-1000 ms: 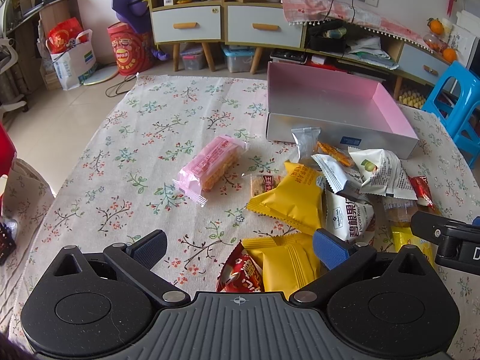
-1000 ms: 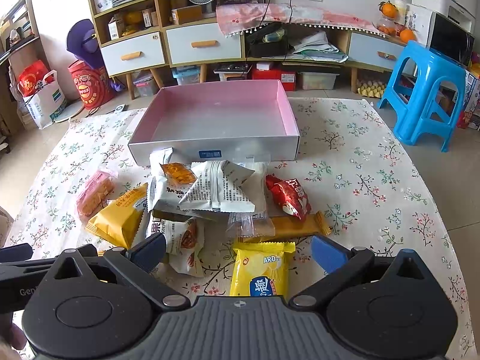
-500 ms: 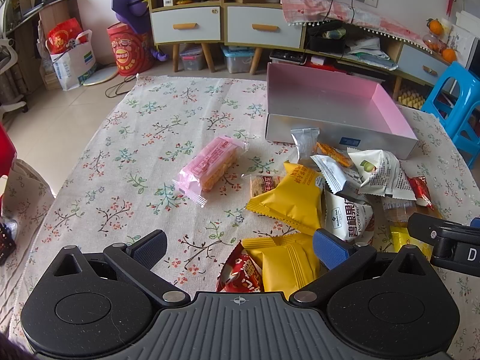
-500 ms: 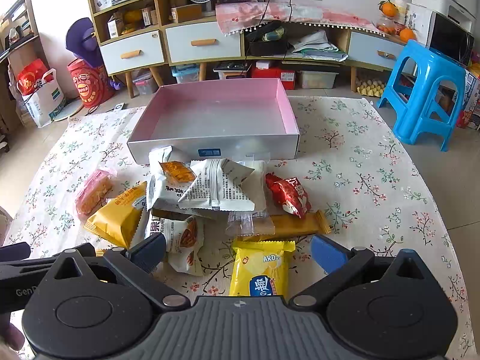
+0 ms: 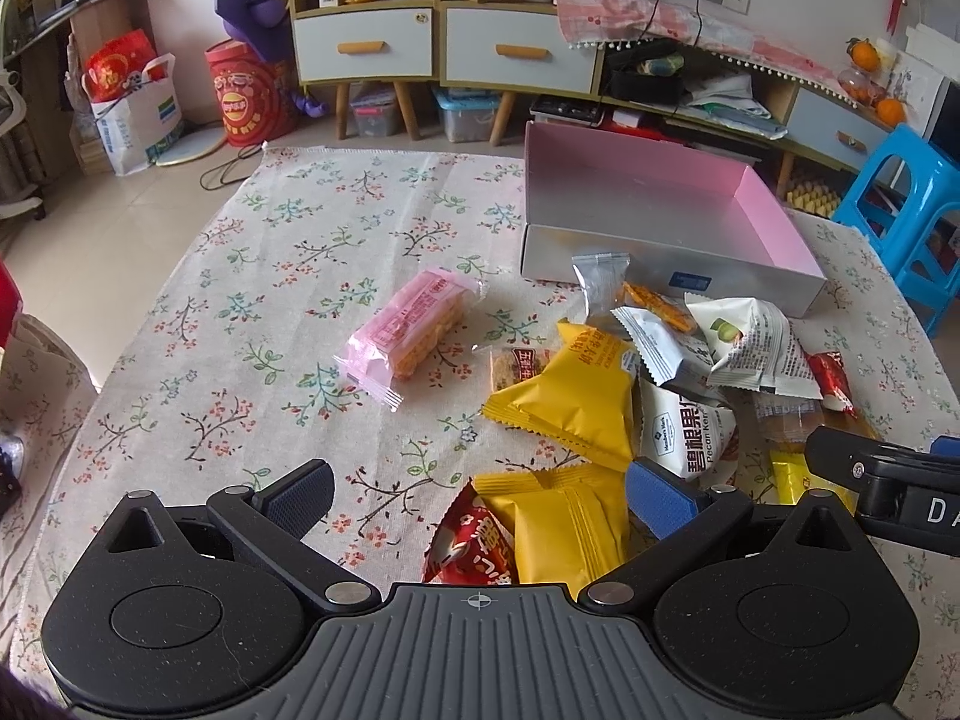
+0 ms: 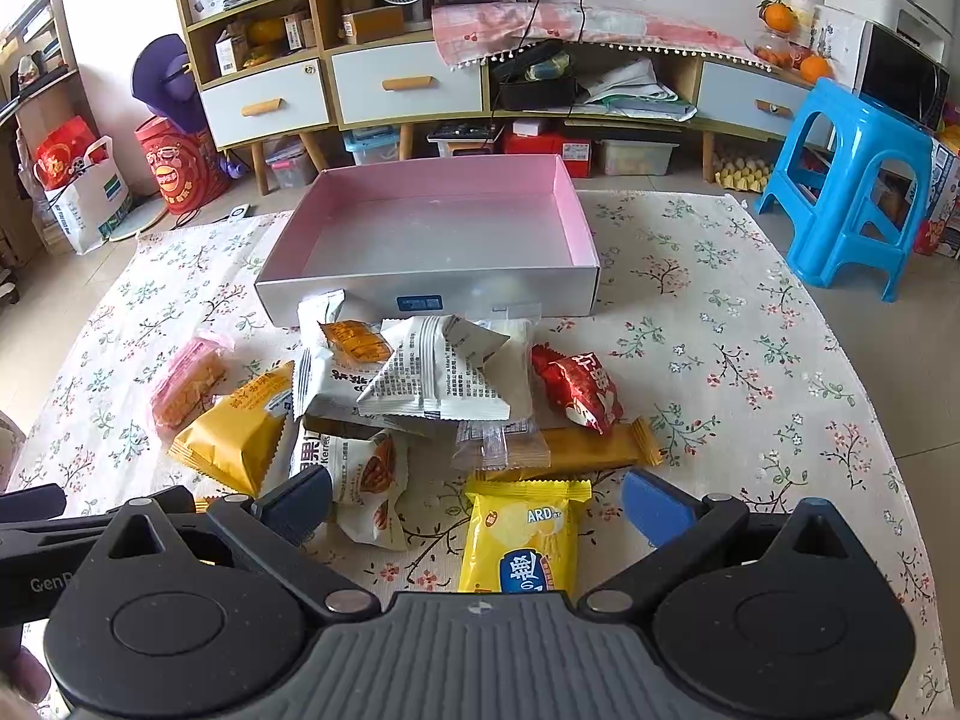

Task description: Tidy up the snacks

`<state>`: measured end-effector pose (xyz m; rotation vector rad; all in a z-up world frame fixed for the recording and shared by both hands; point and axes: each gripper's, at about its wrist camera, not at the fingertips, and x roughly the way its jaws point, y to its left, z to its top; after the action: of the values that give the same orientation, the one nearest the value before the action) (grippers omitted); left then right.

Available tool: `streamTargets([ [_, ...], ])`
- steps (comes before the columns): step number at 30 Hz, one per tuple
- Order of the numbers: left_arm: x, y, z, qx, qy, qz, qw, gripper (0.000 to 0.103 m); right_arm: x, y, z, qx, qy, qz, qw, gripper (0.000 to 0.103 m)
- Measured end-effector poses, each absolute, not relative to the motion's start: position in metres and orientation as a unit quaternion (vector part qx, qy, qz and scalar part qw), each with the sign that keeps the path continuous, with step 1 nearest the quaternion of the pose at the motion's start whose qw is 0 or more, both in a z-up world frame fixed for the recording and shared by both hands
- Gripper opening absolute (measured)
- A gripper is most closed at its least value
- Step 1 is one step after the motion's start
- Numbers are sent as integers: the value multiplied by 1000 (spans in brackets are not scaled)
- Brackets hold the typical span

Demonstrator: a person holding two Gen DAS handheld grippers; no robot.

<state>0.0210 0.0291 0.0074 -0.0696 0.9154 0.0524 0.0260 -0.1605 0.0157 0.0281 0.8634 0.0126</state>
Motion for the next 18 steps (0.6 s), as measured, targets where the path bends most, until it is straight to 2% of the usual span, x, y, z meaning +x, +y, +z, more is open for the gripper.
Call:
streamTargets([
  [7,30,38,11,-57,464,-16,884,103,35,-172,28,51,448,36,892,93],
  [15,49,51,25,-68,451,-52,888,103,63,-198,30,112,502,52,856,93],
  [18,66,52,24,-52,454,-74,886,103,76,-210,26,155,514,66,841,89],
])
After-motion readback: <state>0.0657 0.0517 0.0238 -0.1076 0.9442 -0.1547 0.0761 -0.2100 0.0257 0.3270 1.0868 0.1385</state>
